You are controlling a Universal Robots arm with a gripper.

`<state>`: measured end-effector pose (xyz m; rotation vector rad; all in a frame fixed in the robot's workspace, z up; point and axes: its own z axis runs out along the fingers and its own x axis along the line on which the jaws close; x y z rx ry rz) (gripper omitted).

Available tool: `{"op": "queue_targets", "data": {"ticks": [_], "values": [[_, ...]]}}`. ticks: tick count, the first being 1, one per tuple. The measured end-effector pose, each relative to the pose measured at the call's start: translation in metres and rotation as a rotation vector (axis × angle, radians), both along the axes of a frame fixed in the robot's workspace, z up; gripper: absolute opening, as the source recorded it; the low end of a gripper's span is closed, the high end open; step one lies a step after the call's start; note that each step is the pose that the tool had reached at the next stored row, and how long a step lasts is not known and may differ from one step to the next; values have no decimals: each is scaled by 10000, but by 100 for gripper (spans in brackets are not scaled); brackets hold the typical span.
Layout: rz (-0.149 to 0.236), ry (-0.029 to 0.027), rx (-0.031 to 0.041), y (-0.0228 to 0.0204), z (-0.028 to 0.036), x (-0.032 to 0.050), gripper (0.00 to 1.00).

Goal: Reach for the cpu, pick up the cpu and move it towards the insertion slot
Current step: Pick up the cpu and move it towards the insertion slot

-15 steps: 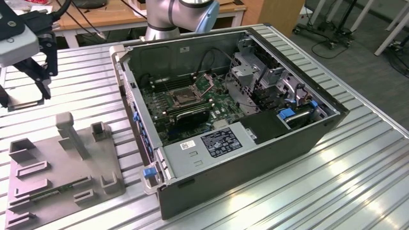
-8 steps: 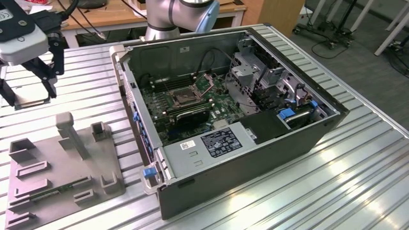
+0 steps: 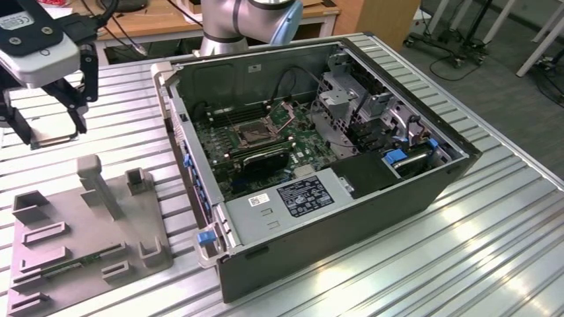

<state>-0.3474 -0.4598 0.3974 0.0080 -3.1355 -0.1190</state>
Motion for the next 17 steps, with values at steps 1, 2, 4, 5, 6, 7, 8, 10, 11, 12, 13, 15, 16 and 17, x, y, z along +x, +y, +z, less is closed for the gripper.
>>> {"op": "queue_targets", "data": {"ticks": [1,2,4,5,6,7,8,10,11,12,13,15,16,17], "values": [[0,0,0,0,0,11,54],[0,0,0,0,0,23,54],[0,0,1,0,-1,47,54],[0,-1,1,0,-1,59,54],[0,-1,1,0,-1,71,54],[0,0,1,0,-1,83,54],[0,-1,1,0,-1,94,54],[0,-1,1,0,-1,117,54],[0,-1,1,0,-2,129,54],[0,-1,0,0,-2,142,54],[0,-1,1,0,-2,154,54],[0,0,0,0,-1,178,54],[-1,-1,0,0,-2,188,54],[0,0,1,0,-2,200,54]]}}
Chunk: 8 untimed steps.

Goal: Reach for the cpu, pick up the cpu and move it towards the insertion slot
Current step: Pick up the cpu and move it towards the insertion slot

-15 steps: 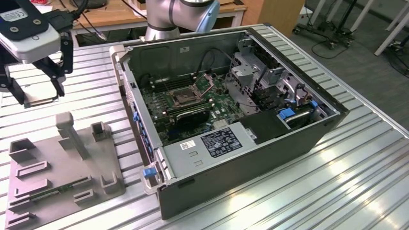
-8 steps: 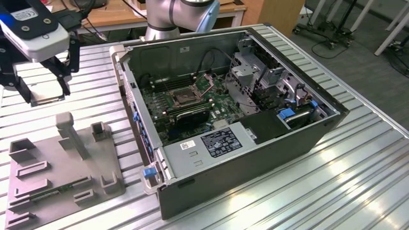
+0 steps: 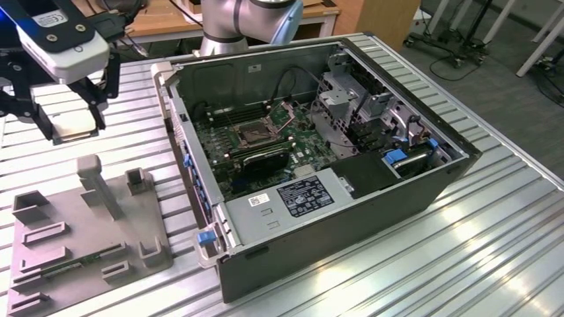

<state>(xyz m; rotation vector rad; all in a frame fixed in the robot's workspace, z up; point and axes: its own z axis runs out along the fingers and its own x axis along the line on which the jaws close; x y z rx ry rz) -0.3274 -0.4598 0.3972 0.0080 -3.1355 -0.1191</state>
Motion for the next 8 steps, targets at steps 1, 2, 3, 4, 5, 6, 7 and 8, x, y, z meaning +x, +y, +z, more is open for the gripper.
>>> {"op": "queue_targets", "data": {"ticks": [1,2,3,4,5,6,7,8], "values": [[0,0,0,0,0,12,54],[0,1,0,0,0,24,54],[0,-1,1,0,-1,35,54],[0,0,0,0,0,46,54],[0,0,0,0,-1,56,54],[0,0,0,0,-1,63,54],[0,-1,0,0,-1,63,54],[-2,0,0,0,-1,63,54]]}}
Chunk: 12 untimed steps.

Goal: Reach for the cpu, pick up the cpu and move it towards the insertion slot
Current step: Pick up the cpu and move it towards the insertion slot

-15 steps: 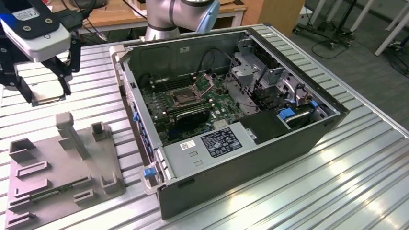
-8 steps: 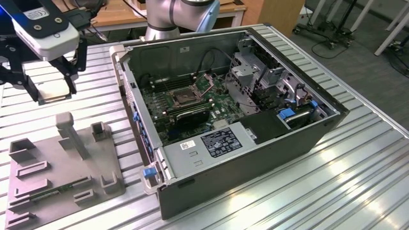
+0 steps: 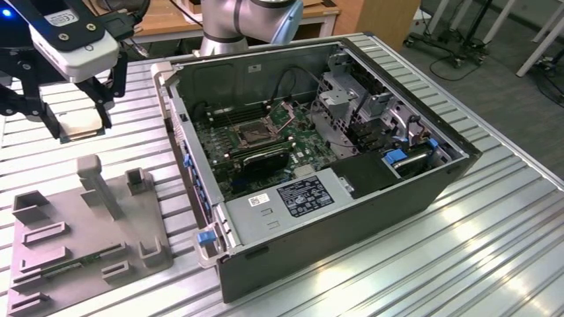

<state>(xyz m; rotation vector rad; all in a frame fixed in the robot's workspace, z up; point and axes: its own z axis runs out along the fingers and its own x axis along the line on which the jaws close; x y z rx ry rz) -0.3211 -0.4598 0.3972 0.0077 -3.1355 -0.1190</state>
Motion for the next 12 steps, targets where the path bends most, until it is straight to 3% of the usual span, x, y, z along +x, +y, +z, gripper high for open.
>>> {"op": "queue_targets", "data": {"ticks": [12], "values": [[3,0,0,0,1,13,54]]}}
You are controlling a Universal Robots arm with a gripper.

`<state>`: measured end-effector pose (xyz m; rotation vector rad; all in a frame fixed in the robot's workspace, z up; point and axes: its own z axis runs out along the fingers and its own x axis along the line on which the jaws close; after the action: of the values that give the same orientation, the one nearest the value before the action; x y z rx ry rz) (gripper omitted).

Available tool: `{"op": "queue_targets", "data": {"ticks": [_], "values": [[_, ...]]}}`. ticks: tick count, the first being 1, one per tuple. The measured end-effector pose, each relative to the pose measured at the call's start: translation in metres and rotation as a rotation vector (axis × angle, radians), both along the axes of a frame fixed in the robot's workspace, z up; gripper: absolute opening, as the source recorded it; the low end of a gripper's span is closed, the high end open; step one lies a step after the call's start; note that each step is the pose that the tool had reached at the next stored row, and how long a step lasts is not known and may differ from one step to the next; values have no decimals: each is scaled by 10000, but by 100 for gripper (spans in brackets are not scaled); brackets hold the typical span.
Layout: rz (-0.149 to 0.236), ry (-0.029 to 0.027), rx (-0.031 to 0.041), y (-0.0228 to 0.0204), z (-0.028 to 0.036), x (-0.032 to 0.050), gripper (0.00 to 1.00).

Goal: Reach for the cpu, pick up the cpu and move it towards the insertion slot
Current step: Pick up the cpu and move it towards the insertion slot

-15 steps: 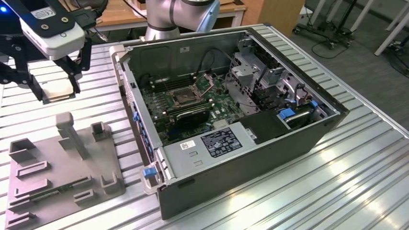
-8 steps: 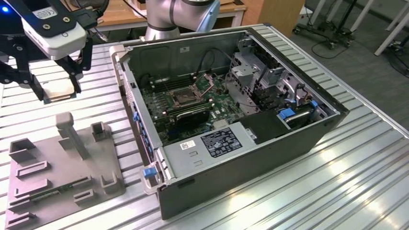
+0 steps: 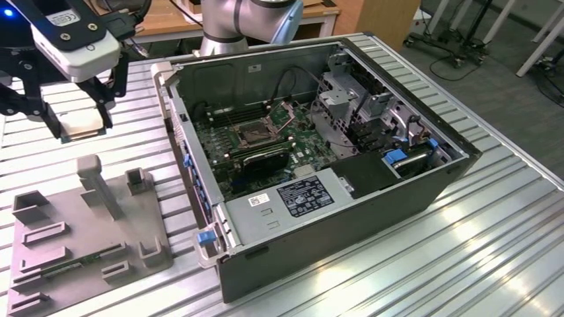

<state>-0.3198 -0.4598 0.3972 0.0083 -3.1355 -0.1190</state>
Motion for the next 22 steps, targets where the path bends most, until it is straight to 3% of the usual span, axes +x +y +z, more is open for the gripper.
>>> {"op": "queue_targets", "data": {"ticks": [4,11,15,22], "values": [[-2,1,0,0,-1,43,54],[-2,-1,0,11,-7,205,54],[-2,0,0,40,-11,275,54],[-3,0,1,113,-16,303,54]]}}
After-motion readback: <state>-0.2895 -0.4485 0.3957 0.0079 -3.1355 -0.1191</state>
